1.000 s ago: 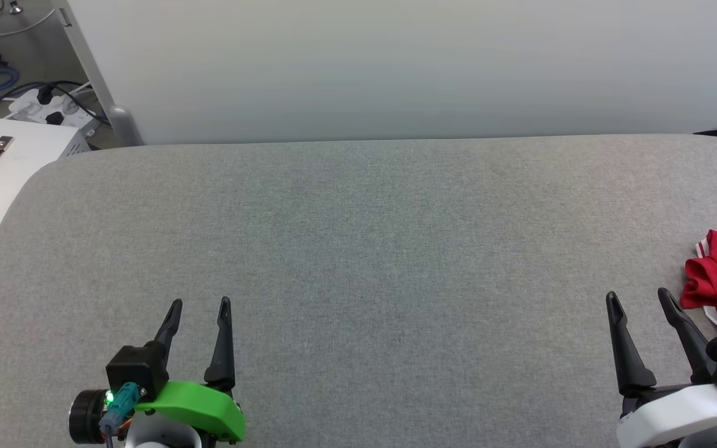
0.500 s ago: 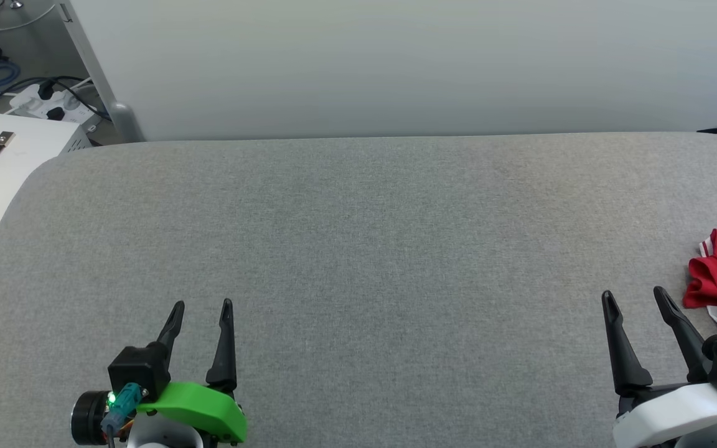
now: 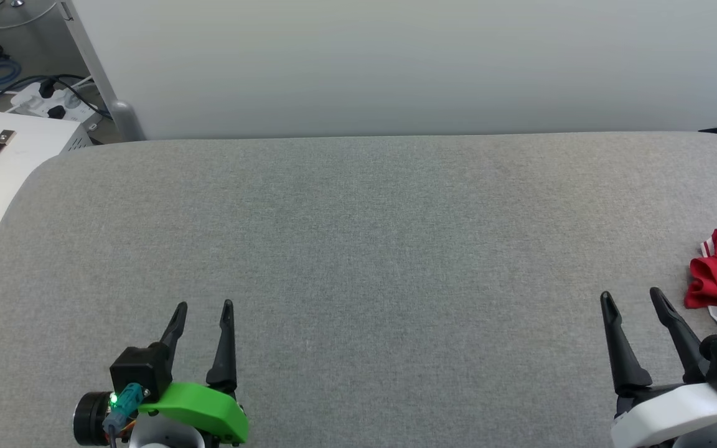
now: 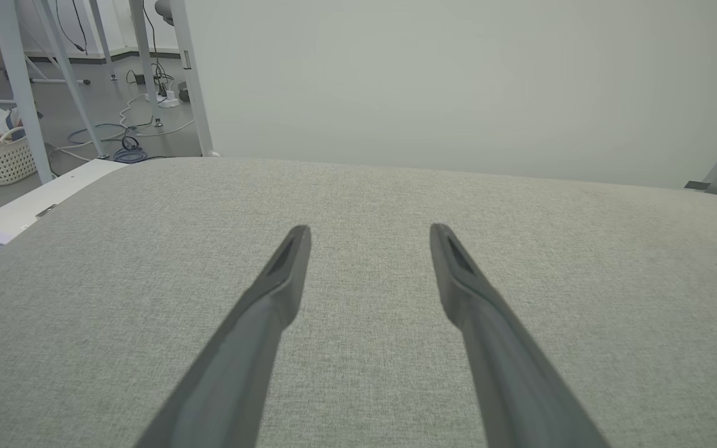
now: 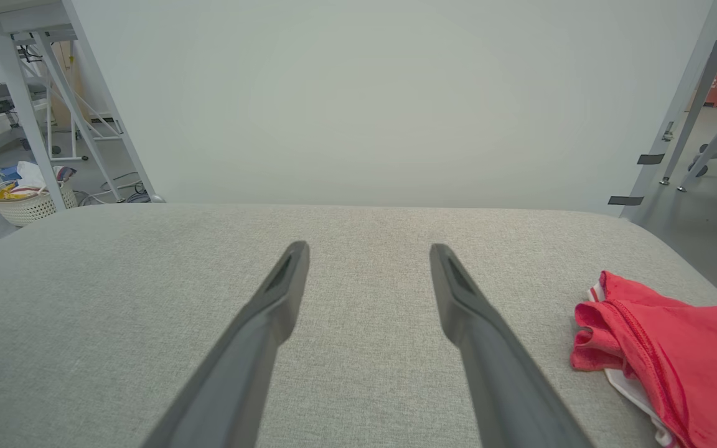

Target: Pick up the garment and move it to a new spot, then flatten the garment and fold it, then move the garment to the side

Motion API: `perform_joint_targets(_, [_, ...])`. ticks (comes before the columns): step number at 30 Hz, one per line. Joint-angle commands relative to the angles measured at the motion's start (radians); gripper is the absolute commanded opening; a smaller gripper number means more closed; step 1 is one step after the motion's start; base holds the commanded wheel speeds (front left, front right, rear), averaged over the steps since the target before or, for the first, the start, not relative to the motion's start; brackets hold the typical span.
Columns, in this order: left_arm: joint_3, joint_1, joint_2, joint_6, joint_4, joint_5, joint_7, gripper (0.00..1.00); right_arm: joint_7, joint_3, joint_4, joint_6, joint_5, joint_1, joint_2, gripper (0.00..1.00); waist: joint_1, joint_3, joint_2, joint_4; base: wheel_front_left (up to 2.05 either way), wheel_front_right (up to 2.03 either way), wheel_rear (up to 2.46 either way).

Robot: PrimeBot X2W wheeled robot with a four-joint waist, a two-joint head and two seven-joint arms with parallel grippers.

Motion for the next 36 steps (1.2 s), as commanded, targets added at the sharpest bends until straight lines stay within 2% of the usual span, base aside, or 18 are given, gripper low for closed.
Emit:
perform_joint_targets(1, [0.000,0.000,-0.001,0.000,0.000,0.000,0.000,0.00,0.000,0.000,0.000,0.000,0.000,0.000,0.000,0.00,0.0000,0.000,0.0000,0.000,0.00,0.00,0.00])
perform_joint_targets(36, [0.081,0.006,-0.065,-0.037,-0.045,0.126,0.075,0.00,-0.008,0.008,0.079,0.000,-0.054,-0.050,0.010,0.00,0.0000,-0.004,0.0000,0.000,0.00,0.00,0.00])
